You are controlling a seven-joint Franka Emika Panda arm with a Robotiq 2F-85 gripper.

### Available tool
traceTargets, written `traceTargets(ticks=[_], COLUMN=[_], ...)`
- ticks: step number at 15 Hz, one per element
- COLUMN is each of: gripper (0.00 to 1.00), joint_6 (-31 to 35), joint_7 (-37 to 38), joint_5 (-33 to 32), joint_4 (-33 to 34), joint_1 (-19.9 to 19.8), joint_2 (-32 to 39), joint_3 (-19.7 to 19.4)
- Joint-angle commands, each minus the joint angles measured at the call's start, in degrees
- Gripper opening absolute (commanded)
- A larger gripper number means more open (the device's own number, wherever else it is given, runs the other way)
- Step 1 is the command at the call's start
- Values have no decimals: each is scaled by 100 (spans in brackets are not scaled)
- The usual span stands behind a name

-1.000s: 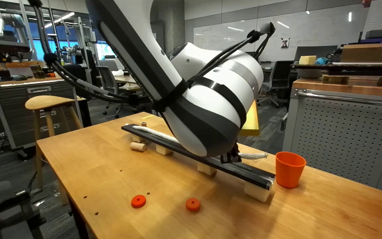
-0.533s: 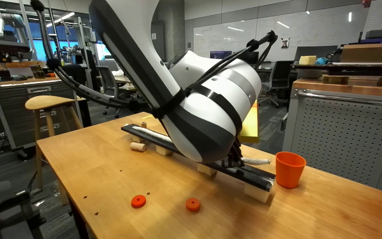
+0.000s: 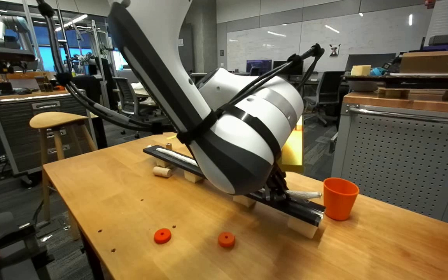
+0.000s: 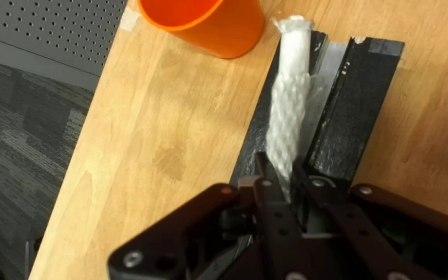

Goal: Lay the white rope on the black board

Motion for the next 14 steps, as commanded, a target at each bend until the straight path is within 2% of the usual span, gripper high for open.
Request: traceTargets(ticks=[1, 2, 4, 6, 8, 9, 11, 13, 14], gripper=[25, 24, 39, 45, 38, 32, 13, 0, 0], joint_6=[-290, -312, -410, -464, -577, -632, -729, -805, -831], joint_7=[38, 42, 46, 51, 58, 59, 56, 52, 51], joint_5=[-3, -6, -13, -16, -17, -17, -29, -36, -41], joint_4=[166, 165, 157, 189, 201, 205, 208, 204, 204], joint_1=[-75, -74, -62, -63, -64, -67, -67, -63, -61], joint_2=[111, 109, 91, 83, 82, 83, 87, 93, 95], joint_3=[26, 33, 16, 11, 1, -1, 2, 5, 9])
